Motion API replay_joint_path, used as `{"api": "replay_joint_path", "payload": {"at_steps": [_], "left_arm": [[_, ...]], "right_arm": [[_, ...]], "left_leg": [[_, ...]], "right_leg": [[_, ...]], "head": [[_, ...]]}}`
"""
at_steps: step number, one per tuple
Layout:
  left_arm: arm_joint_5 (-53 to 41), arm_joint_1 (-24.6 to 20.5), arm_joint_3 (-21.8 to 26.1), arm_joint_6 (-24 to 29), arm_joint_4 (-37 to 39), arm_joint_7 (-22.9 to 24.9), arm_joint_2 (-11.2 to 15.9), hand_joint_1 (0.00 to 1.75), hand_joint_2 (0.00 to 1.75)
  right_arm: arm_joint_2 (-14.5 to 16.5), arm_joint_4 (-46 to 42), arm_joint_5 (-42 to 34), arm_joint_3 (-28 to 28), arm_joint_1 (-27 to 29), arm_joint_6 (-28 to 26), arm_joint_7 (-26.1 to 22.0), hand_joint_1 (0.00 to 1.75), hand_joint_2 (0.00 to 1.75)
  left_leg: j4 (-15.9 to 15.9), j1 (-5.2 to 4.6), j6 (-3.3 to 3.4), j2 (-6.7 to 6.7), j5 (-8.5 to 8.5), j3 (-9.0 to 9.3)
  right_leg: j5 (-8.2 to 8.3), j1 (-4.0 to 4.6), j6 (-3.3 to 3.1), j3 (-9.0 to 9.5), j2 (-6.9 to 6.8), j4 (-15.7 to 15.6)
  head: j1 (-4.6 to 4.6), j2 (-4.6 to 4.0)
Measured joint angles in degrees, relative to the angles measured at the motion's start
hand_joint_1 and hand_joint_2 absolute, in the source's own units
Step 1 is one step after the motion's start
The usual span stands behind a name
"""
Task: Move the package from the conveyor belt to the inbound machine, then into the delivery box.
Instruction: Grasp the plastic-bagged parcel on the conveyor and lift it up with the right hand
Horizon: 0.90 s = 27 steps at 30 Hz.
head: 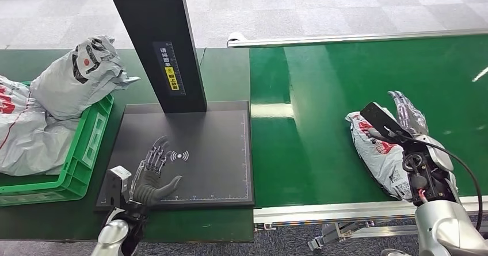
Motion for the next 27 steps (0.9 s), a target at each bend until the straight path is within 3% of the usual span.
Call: {"api": "replay_joint_path", "payload": {"at_steps": [5,9,11,18,27], "left_arm": [[0.36,-0.02,-0.01,0.5,0.0,0.62,-0.05,0.0,1.75],[0.02,-0.5,-0.15,0.69,0.27,1.51,-0.31,0.0,1.75],[-0.16,-1.12,-0.15,0.94,0.77,1.78,-0.33,0.0,1.75],[-0.65,-2.71,-0.22,1.63,2.63,2.16,-0.56,0.0,1.75],[-0.67,-3.44,-0.26,1.69,4.0,2.16,-0.72,0.0,1.75]], "right_arm": [[-2.61,6.64,3.96,1.8,-2.55,2.28,5.48,0.0,1.75],[-4.32,11.21,8.86,4.38,-3.89,15.09,13.86,0.0,1.75],[-4.78,12.84,10.47,5.96,-3.98,20.21,15.38,0.0,1.75],[-5.97,15.55,12.47,10.13,-4.07,30.25,12.33,0.0,1.75],[-6.5,16.38,12.6,11.92,-4.42,31.85,11.79,0.0,1.75]], "left_leg": [[-0.01,0.01,0.0,-0.05,0.0,-0.08],[-0.01,0.01,0.0,-0.05,0.0,-0.08],[-0.01,0.01,0.0,-0.03,0.0,-0.08],[0.0,0.01,0.0,-0.03,0.0,-0.05],[0.0,0.01,0.0,-0.03,0.0,-0.05]], "right_leg": [[-0.02,0.02,0.01,-0.04,-0.06,0.0],[-0.02,0.0,0.01,-0.04,-0.06,0.0],[-0.01,-0.01,0.01,-0.04,-0.06,0.0],[-0.01,-0.01,0.01,-0.04,-0.08,0.0],[-0.02,-0.01,0.02,-0.03,-0.08,0.0]], "head": [[-0.01,0.0],[0.02,0.0],[0.01,0.0],[-0.01,0.0],[0.0,0.0]]}}
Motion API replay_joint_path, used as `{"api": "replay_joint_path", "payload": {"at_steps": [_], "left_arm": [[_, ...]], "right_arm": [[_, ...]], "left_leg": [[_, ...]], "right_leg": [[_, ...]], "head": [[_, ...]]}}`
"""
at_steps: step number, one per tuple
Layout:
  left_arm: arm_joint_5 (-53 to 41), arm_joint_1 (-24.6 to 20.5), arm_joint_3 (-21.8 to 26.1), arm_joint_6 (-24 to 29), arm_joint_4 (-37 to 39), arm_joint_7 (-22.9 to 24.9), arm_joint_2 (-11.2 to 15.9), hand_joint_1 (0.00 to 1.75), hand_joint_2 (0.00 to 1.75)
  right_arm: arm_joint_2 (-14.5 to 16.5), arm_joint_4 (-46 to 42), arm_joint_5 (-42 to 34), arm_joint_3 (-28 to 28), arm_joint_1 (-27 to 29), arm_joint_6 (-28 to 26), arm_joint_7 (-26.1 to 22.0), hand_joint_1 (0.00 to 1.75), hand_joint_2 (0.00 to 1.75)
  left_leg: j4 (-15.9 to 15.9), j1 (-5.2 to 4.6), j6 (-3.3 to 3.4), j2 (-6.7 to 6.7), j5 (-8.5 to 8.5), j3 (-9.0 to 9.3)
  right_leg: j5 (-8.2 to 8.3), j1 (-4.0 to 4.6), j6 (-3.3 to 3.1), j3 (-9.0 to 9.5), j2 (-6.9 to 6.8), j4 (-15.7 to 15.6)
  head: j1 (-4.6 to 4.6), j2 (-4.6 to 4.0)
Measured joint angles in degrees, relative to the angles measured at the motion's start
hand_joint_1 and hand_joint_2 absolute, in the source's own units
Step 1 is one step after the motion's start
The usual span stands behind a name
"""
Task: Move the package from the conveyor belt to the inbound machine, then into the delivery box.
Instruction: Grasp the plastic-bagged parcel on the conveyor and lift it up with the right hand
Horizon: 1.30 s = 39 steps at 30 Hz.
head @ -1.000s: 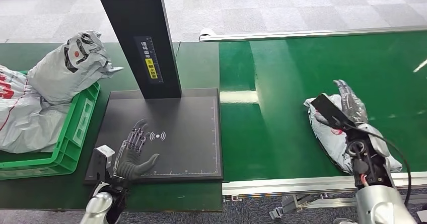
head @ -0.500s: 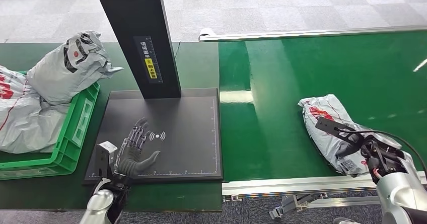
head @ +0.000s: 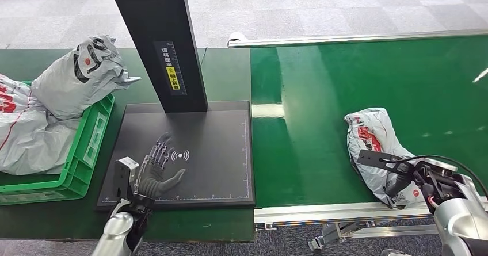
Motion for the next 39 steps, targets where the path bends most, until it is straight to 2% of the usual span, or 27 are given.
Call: {"api": "replay_joint_path", "payload": {"at_steps": [4,24,31,39], "left_arm": [[0.0,-0.22,-0.23,0.36,0.66,0.02,-0.03,0.0,1.75],[0.53,-0.09,-0.74,0.98,1.25,-0.06,0.04,0.0,1.75],[0.56,0.31,-0.58,2.13,1.16,-0.36,0.33,0.0,1.75],[0.52,0.93,-0.49,2.37,0.73,-0.48,0.6,0.0,1.75]], "right_arm": [[-0.41,0.05,0.4,0.95,-0.18,2.17,-0.67,1.74,1.75],[-1.19,0.05,-0.22,2.27,0.14,-0.11,-2.95,1.75,1.75],[-0.8,0.0,-0.25,2.83,0.03,-5.14,-5.09,1.75,1.75],[-0.4,-0.02,-0.27,3.34,-0.09,-5.82,-5.4,1.75,1.75]], "left_leg": [[0.01,0.0,0.0,-0.03,0.0,0.02],[0.01,0.0,0.0,-0.04,0.0,-0.02],[0.0,0.0,0.0,-0.04,0.0,-0.04],[0.0,0.0,0.0,-0.04,0.0,-0.06]], "right_leg": [[0.0,0.0,0.0,0.02,-0.04,-0.01],[0.0,0.0,0.0,0.03,-0.08,0.0],[0.0,0.0,0.0,0.03,-0.07,0.0],[0.0,0.0,0.0,0.02,-0.08,0.0]], "head": [[0.0,0.0],[0.0,0.0],[-0.01,0.0],[-0.01,0.0]]}}
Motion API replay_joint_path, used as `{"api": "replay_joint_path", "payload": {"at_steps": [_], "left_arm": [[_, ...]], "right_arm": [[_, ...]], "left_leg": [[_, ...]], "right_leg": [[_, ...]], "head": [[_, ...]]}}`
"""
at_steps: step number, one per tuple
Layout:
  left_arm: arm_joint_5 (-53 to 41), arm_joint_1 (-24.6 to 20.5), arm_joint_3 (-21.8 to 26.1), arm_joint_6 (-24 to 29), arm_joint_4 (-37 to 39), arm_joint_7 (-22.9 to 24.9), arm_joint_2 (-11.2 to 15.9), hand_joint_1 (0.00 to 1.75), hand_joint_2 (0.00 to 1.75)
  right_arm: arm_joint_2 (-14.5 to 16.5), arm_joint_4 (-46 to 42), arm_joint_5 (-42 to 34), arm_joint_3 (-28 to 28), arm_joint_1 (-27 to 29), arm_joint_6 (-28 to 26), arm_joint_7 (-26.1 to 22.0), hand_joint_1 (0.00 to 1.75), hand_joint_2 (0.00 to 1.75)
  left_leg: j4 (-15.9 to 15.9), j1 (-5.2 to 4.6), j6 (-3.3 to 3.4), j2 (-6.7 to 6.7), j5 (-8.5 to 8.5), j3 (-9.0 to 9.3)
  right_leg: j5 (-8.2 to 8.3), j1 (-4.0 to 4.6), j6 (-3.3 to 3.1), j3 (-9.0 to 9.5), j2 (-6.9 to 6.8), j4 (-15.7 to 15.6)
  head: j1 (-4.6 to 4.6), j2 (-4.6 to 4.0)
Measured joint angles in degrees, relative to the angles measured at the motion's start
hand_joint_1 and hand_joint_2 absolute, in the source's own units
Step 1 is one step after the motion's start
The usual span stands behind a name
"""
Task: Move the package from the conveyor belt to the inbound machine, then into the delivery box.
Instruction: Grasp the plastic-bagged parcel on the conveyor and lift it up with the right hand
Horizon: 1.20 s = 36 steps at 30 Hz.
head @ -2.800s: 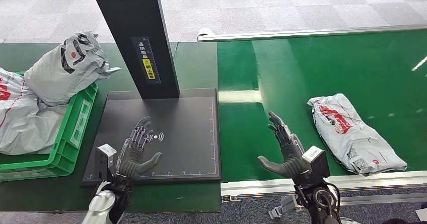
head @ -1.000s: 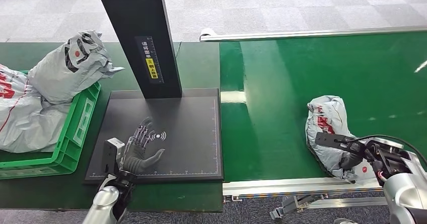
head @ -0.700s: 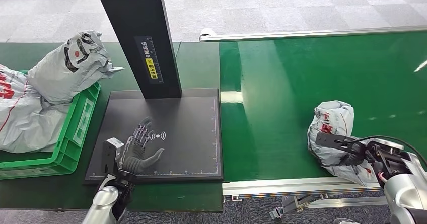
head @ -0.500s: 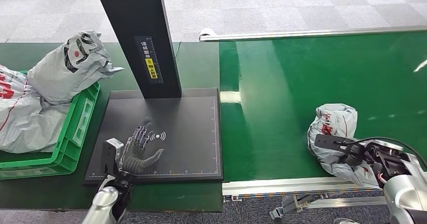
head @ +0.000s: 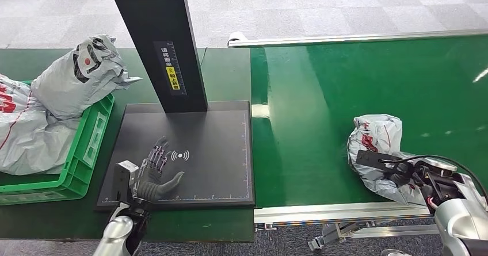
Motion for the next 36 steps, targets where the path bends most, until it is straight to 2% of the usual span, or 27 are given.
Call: {"api": "replay_joint_path", "payload": {"at_steps": [2,3,7,9,15,24,27,30,33,36], "left_arm": [[-0.1,0.19,0.14,0.77,-0.18,-0.32,0.04,0.0,1.75],[-0.14,0.47,0.32,1.57,-0.52,-0.72,0.03,0.0,1.75],[0.65,2.21,1.71,4.33,-3.29,-2.73,-0.18,0.0,1.75],[1.21,2.57,2.31,4.92,-4.17,-3.29,-0.25,0.0,1.75],[3.07,2.74,3.58,8.47,-4.62,-5.5,-0.52,0.0,1.75],[3.05,2.72,4.21,10.32,-4.62,-6.1,-0.64,0.0,1.75],[2.47,2.62,4.76,15.75,-4.73,-8.24,-0.9,0.0,1.75],[3.07,2.09,5.29,22.6,-5.32,-10.36,-1.21,0.0,1.75],[3.85,1.38,5.2,23.92,-5.71,-10.59,-1.34,0.0,1.75],[4.13,0.51,5.02,24.6,-5.63,-11.11,-1.53,0.0,1.75]], "right_arm": [[0.08,-0.07,-0.3,0.04,0.02,-1.5,-0.7,1.75,1.75],[0.21,-0.3,-0.82,0.05,0.09,-3.94,-1.87,1.75,1.75],[1.83,-3.51,-5.2,-0.89,0.46,-22.86,-11.65,1.75,1.75],[2.98,-6.22,-7.24,-1.79,0.55,-29.98,-15.4,1.75,1.75],[5.69,-15.42,-10.56,-3.63,2.79,-40.9,-21.0,1.75,1.75],[7.52,-21.46,-10.94,-4.09,5.11,-42.42,-22.01,1.75,1.75],[8.21,-22.81,-9.67,-3.57,5.43,-42.02,-24.11,1.75,1.75],[10.42,-25.19,-6.5,-0.41,5.43,-41.04,-24.38,1.75,1.75],[13.87,-26.53,-4.16,4.92,4.69,-40.54,-23.1,1.75,1.75],[17.58,-26.7,-3.51,10.07,3.27,-39.08,-23.89,1.75,1.75]], "left_leg": [[0.0,0.0,0.0,-0.01,0.0,-0.03],[0.0,0.0,0.0,0.01,0.0,-0.05],[-0.01,0.0,-0.01,0.16,0.0,-0.03],[-0.01,0.01,-0.02,0.03,0.02,-0.03],[-0.01,0.08,-0.04,-0.13,0.05,-0.1],[0.0,0.06,-0.04,-0.14,0.05,-0.1],[-0.01,0.07,-0.04,-0.1,0.05,-0.14],[-0.02,0.08,-0.05,0.09,0.05,-0.09],[-0.03,0.16,-0.1,0.1,0.08,-0.05],[-0.03,0.22,-0.16,0.08,0.12,-0.07]], "right_leg": [[0.0,0.0,0.0,0.0,0.0,0.01],[0.01,0.0,0.0,-0.01,0.01,0.01],[0.01,0.01,-0.01,-0.09,0.16,0.02],[0.0,0.04,-0.01,-0.1,0.04,0.02],[0.0,0.06,-0.01,-0.09,-0.13,0.02],[0.0,0.05,-0.01,-0.08,-0.13,0.01],[0.0,0.06,-0.01,-0.09,-0.09,0.02],[0.01,0.1,-0.02,-0.1,0.09,0.04],[0.01,0.16,-0.03,-0.12,0.12,0.06],[0.01,0.21,-0.04,-0.12,0.1,0.08]], "head": [[0.01,0.0],[0.01,0.0],[-0.01,0.0],[-0.01,0.0],[0.01,0.0],[0.01,0.0],[0.02,0.0],[0.01,0.0],[0.0,0.0],[0.01,0.0]]}}
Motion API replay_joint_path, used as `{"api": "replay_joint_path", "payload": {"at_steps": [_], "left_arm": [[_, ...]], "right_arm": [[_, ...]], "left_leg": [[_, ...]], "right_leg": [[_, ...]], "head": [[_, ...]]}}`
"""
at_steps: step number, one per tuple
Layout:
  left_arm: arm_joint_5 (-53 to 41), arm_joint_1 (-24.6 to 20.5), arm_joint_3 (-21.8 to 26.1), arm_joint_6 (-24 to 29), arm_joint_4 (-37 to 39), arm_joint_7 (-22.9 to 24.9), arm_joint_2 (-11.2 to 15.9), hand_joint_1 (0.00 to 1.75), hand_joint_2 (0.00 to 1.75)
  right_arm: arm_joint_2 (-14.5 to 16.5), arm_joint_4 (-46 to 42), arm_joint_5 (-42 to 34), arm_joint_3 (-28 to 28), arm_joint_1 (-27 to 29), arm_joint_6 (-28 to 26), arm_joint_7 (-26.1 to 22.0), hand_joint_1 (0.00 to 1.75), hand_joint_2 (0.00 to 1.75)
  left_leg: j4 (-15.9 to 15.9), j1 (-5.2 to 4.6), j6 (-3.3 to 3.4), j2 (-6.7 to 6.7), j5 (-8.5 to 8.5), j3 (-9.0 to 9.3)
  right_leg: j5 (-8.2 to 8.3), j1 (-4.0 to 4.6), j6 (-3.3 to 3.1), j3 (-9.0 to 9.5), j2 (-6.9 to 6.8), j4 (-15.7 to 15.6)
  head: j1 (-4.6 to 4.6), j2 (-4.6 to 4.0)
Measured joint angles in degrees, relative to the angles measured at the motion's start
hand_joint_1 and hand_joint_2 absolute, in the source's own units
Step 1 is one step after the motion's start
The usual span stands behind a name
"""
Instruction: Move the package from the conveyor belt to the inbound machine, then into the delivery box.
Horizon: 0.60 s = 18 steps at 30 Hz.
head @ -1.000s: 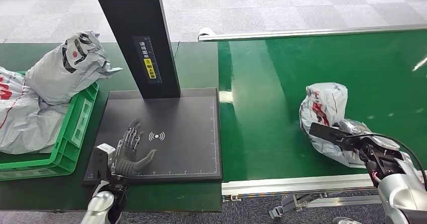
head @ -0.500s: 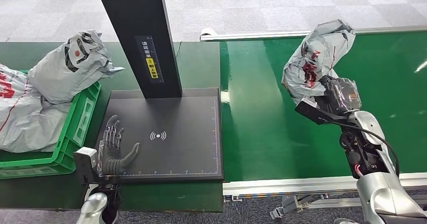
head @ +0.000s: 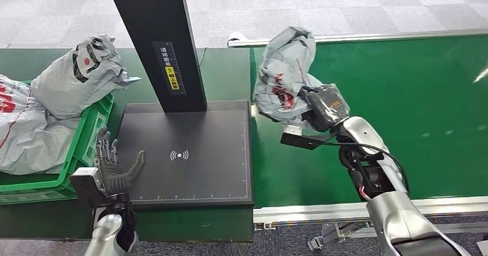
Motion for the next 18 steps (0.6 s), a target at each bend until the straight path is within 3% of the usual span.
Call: {"api": "replay_joint_path", "payload": {"at_steps": [5,10,18], "left_arm": [[-0.43,-2.36,-0.57,3.5,0.78,-2.23,-0.29,0.0,1.75],[-0.82,-4.27,-2.44,4.77,1.94,-2.77,-1.19,0.0,1.75],[-0.69,-6.66,-4.17,5.08,4.91,-2.84,-1.52,0.0,1.75]], "right_arm": [[7.74,3.19,4.91,10.39,-3.36,5.27,-4.59,1.75,1.75],[15.64,9.46,6.46,20.99,-4.22,6.74,-5.51,1.75,1.75],[19.4,16.88,6.58,29.03,-4.55,10.58,-4.29,1.75,1.75]], "left_leg": [[-0.01,0.01,-0.03,0.2,0.01,0.03],[-0.01,0.01,-0.03,-0.01,0.02,-0.02],[0.02,-0.04,-0.03,-0.03,0.01,-0.05]], "right_leg": [[0.02,0.0,-0.03,-0.03,0.13,0.04],[-0.01,0.01,-0.07,-0.09,-0.01,0.04],[0.0,-0.05,-0.07,-0.09,-0.03,0.0]], "head": [[0.01,0.0],[0.01,0.0],[0.03,0.0]]}}
